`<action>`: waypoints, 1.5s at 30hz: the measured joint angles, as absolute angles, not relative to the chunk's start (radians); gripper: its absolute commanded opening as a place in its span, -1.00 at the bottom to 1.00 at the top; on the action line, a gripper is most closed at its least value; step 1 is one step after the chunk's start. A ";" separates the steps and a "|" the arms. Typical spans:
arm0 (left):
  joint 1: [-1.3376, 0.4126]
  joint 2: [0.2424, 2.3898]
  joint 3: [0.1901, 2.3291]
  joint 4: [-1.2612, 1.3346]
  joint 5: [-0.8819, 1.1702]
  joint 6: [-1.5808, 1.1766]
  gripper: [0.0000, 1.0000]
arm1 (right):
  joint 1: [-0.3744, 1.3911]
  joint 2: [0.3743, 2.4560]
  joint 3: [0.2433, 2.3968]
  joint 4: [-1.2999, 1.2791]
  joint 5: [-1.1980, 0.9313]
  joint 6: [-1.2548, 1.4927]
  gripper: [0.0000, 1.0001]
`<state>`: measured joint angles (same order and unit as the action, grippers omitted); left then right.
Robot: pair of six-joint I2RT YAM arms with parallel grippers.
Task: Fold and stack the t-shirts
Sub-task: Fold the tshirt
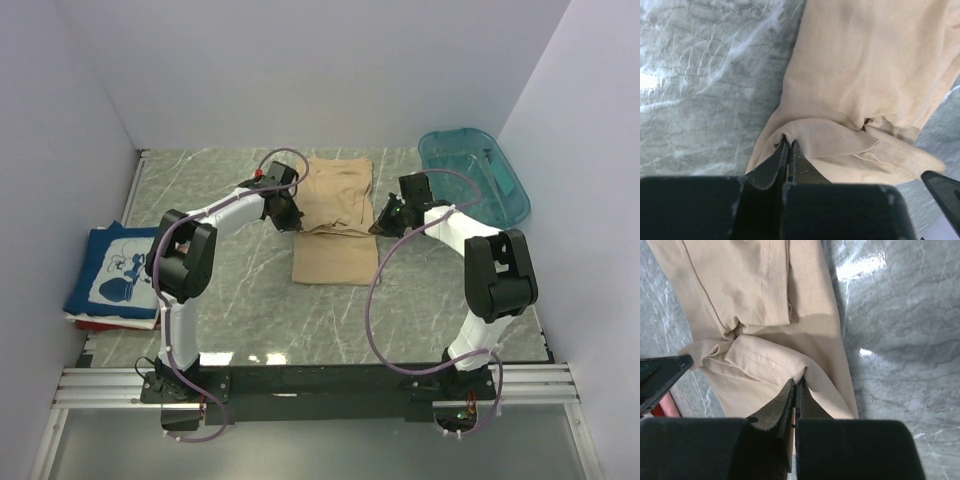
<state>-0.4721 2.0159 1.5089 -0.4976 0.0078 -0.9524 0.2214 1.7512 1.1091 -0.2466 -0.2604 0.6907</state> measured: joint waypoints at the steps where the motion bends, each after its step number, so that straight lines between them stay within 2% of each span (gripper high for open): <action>1: -0.470 2.021 1.512 -0.498 0.012 -0.950 -0.99 | 0.219 1.755 1.114 -0.247 -0.264 0.691 -1.00; 3: -0.466 2.029 1.515 -0.498 0.019 -0.944 -0.99 | 0.215 1.762 1.123 -0.247 -0.271 0.691 -1.00; 5: -0.462 2.035 1.517 -0.498 0.027 -0.937 -0.95 | 0.212 1.774 1.142 -0.248 -0.279 0.691 -0.86; 6: -0.459 2.038 1.520 -0.498 0.032 -0.935 -0.90 | 0.210 1.781 1.151 -0.247 -0.282 0.691 -0.77; 7: -0.455 2.040 1.521 -0.494 0.039 -0.929 -0.85 | 0.209 1.786 1.159 -0.247 -0.284 0.693 -0.53; 10: -0.444 2.041 1.521 -0.490 0.060 -0.912 -0.42 | 0.205 1.790 1.170 -0.249 -0.286 0.688 -0.17; 11: -0.441 2.041 1.521 -0.485 0.064 -0.902 -0.17 | 0.204 1.790 1.173 -0.252 -0.286 0.688 -0.11; 14: -0.433 2.029 1.514 -0.472 0.067 -0.887 0.04 | 0.202 1.787 1.176 -0.251 -0.278 0.680 -0.06; 16: -0.429 1.993 1.486 -0.462 0.066 -0.880 0.06 | 0.205 1.774 1.174 -0.256 -0.271 0.676 -0.08; 18: -0.428 1.938 1.446 -0.457 0.064 -0.881 0.01 | 0.214 1.749 1.164 -0.257 -0.249 0.670 -0.10; 19: -0.429 1.907 1.426 -0.451 0.064 -0.881 -0.04 | 0.221 1.731 1.155 -0.257 -0.234 0.665 -0.17; 21: -0.435 1.842 1.382 -0.443 0.062 -0.887 -0.26 | 0.252 1.692 1.139 -0.258 -0.202 0.654 -0.32; 24: -0.457 1.778 1.334 -0.420 0.053 -0.897 -0.75 | 0.303 1.667 1.129 -0.252 -0.172 0.643 -0.47; 27: -0.502 1.782 1.320 -0.404 0.051 -0.908 -0.98 | 0.348 1.679 1.127 -0.249 -0.162 0.633 -0.51; 36: -0.575 1.942 1.350 -0.394 0.057 -0.915 -0.99 | 0.399 1.808 1.185 -0.256 -0.152 0.630 -0.57; 45: -0.537 2.095 1.566 -0.433 0.057 -0.907 -0.99 | 0.402 1.906 1.325 -0.300 -0.149 0.629 -0.58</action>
